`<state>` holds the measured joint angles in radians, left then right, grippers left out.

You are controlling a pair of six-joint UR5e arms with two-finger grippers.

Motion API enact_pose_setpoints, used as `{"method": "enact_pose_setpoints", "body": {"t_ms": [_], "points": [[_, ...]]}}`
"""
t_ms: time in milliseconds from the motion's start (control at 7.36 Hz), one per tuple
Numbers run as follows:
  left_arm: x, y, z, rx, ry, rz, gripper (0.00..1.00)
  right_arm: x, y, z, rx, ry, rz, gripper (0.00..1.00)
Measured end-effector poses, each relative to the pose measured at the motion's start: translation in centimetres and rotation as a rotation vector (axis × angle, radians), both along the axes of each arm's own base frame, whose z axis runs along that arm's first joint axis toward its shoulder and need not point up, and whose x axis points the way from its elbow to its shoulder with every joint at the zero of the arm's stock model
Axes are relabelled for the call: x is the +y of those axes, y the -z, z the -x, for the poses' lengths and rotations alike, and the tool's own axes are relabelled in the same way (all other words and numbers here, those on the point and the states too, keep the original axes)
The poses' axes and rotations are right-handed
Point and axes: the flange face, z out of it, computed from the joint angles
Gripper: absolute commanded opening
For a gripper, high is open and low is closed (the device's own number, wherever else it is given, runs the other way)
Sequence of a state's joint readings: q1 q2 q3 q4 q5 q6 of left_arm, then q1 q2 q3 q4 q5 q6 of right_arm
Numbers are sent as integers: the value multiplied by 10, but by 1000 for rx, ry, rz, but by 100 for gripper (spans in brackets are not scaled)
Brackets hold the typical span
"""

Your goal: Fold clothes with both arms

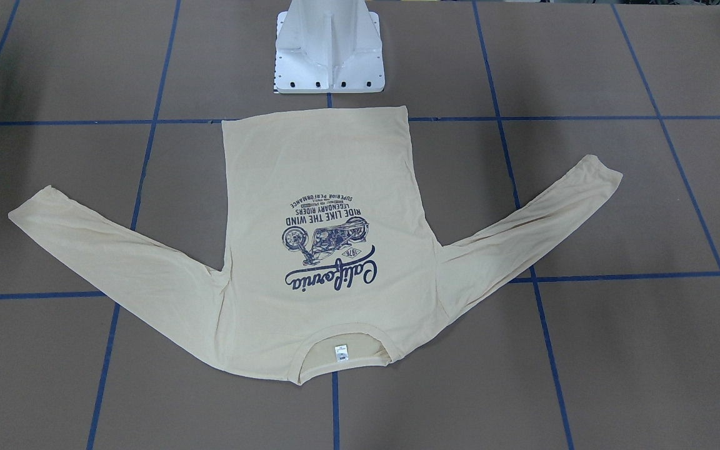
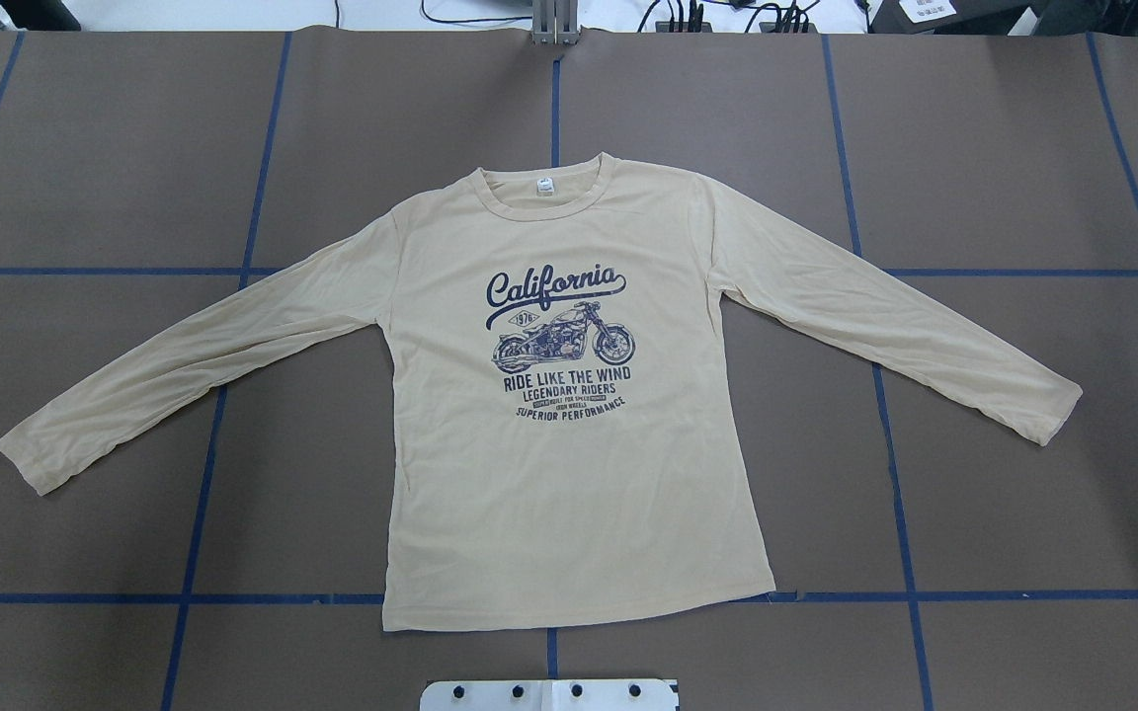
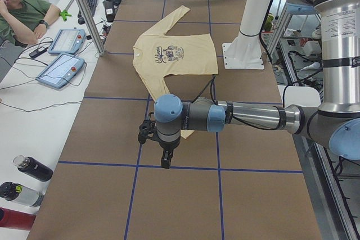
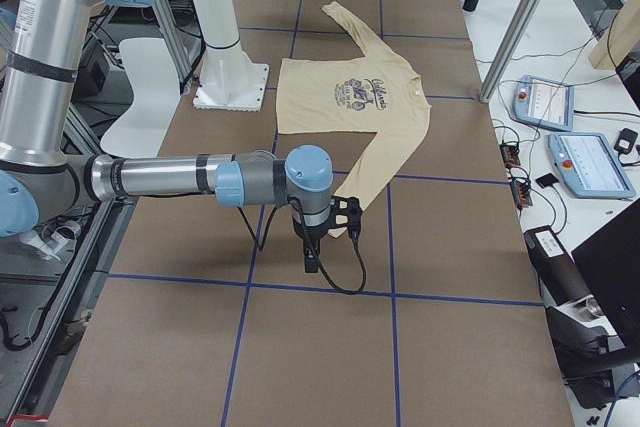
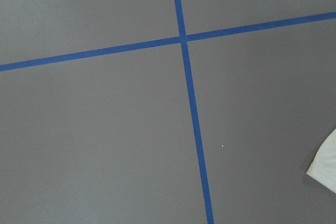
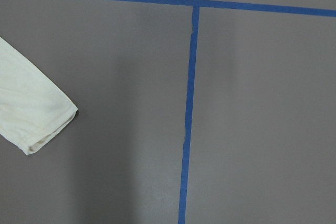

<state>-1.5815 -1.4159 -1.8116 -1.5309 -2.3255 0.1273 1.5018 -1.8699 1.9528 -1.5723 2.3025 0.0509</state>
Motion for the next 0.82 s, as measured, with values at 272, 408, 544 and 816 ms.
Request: {"method": "enact_pose_setpoints", "body": {"t_ms": [272,408,544,816], "points": [[-1,11,0,0,0,-21,100,0,0,0,0,0,0,100],[-1,20,-1,-1,-3,-40,100,0,0,0,0,0,0,100],[-2,29,-3,-2,-7,-59,100,0,0,0,0,0,0,100],[-3,52,-6,-5,-30,-125,100,-2,2,1,0,0,-3,100]]}}
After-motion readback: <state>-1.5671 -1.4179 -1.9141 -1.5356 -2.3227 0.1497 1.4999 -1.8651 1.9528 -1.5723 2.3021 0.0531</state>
